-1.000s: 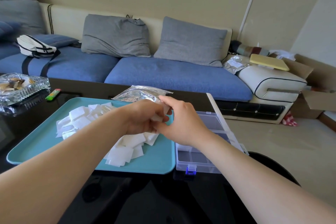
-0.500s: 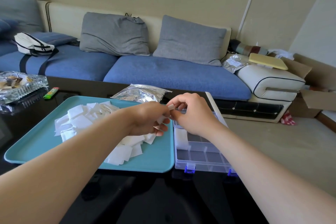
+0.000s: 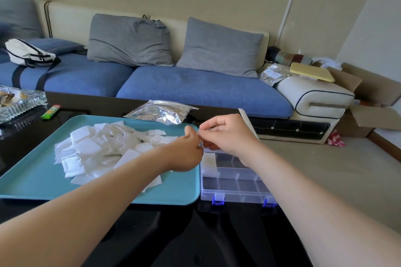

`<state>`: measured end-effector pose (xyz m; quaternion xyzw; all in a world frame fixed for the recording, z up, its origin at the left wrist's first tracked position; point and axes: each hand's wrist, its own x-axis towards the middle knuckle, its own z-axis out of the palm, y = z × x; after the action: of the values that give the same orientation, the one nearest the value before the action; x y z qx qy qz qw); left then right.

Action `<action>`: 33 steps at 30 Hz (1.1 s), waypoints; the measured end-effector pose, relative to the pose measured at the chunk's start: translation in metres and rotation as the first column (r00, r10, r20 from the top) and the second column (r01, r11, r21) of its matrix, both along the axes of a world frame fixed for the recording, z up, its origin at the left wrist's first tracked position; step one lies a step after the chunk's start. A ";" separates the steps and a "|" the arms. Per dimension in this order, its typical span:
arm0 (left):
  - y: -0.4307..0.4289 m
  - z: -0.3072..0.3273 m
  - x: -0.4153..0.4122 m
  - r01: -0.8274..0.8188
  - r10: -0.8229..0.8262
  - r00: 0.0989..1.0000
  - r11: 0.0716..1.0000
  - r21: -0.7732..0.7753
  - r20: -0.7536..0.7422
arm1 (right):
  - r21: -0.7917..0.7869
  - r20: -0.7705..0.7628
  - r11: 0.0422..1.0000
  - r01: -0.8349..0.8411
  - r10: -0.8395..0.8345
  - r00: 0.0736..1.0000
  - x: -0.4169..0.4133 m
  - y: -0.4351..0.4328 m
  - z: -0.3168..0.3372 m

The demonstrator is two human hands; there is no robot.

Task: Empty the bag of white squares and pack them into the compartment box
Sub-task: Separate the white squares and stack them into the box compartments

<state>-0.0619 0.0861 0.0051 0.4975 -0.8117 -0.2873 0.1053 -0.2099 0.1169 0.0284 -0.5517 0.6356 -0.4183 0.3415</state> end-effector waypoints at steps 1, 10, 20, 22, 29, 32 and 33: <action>0.001 0.000 -0.001 0.025 -0.026 1.000 1.000 0.018 0.011 | 0.018 0.027 0.999 0.029 -0.029 0.999 -0.002 0.001 0.000; 0.000 -0.009 0.001 0.166 -0.146 0.968 0.982 -0.086 0.203 | 0.135 -0.339 0.973 0.186 -0.131 0.932 -0.018 -0.007 -0.017; -0.007 -0.009 0.008 0.155 -0.154 0.984 0.988 -0.003 0.094 | 0.183 -0.483 0.976 0.116 -0.013 0.876 -0.014 -0.008 -0.027; -0.007 -0.007 0.009 0.191 -0.185 0.976 0.981 -0.034 0.116 | 0.185 -0.470 0.975 0.125 -0.023 0.882 -0.014 -0.007 -0.026; -0.008 -0.007 0.011 0.227 -0.213 0.964 0.971 -0.074 0.158 | 0.232 -0.480 0.956 0.179 -0.048 0.876 -0.012 -0.002 -0.017; -0.007 -0.008 0.011 0.235 -0.218 0.964 0.967 -0.099 0.150 | 0.225 -0.388 0.956 0.189 -0.090 0.917 -0.009 -0.001 -0.015; -0.006 -0.007 0.011 0.241 -0.224 0.963 0.965 -0.103 0.149 | 0.220 -0.361 0.958 0.185 -0.096 0.928 -0.009 -0.001 -0.015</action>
<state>-0.0509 0.0797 -0.0022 0.4097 -0.8857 -0.2137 0.0452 -0.2189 0.1159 0.0137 -0.5221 0.7714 -0.2546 0.2600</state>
